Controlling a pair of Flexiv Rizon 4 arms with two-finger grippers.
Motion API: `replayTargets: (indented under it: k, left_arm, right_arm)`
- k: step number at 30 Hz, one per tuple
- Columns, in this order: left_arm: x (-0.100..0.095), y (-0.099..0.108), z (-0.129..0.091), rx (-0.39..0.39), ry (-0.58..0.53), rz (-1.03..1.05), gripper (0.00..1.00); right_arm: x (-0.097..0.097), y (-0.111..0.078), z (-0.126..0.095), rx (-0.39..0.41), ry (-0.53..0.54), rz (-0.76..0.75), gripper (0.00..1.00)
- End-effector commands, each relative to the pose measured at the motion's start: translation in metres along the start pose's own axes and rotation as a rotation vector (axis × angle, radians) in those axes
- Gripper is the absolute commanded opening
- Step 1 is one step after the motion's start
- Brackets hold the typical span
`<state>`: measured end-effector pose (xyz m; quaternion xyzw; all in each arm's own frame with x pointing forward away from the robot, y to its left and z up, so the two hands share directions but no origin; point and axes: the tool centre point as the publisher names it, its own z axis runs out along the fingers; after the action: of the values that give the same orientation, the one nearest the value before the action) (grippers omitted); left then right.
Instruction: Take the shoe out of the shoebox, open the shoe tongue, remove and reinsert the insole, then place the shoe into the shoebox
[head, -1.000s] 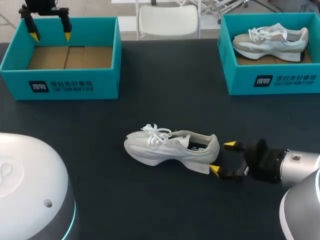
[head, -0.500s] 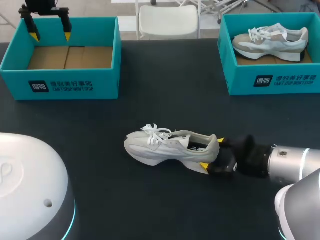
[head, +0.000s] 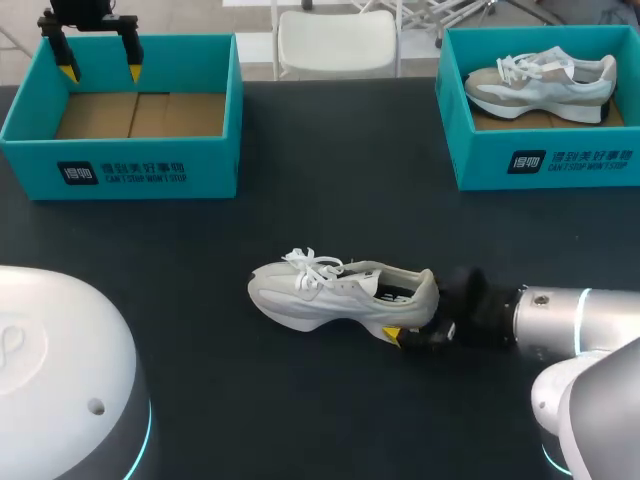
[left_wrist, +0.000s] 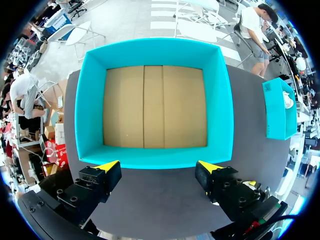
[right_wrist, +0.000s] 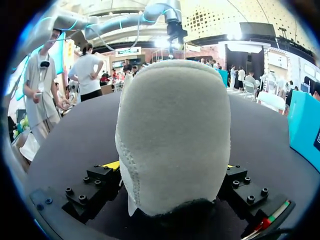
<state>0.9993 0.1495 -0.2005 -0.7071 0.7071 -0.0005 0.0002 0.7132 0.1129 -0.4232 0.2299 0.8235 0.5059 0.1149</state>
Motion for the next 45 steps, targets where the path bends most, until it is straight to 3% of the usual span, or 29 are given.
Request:
replayTargets:
  k: [1,2,21,27,45]
  left_arm:
    - [0.0,0.0,0.0,0.0,0.0,0.0,1.0]
    - [0.0,0.0,0.0,0.0,0.0,0.0,1.0]
    - [0.0,0.0,0.0,0.0,0.0,0.0,1.0]
    - [0.0,0.0,0.0,0.0,0.0,0.0,1.0]
    - [0.0,0.0,0.0,0.0,0.0,0.0,1.0]
  right_arm:
    - [0.002,0.003,0.012,0.035,-0.005,0.001,0.07]
    - [0.003,0.002,0.013,0.033,-0.002,0.001,0.0]
    - [-0.018,-0.003,-0.03,0.008,0.233,-0.159,0.0]
    - [-0.018,-0.007,-0.026,0.001,0.298,-0.188,0.0]
    - [-0.012,-0.015,-0.016,-0.022,0.304,-0.185,0.0]
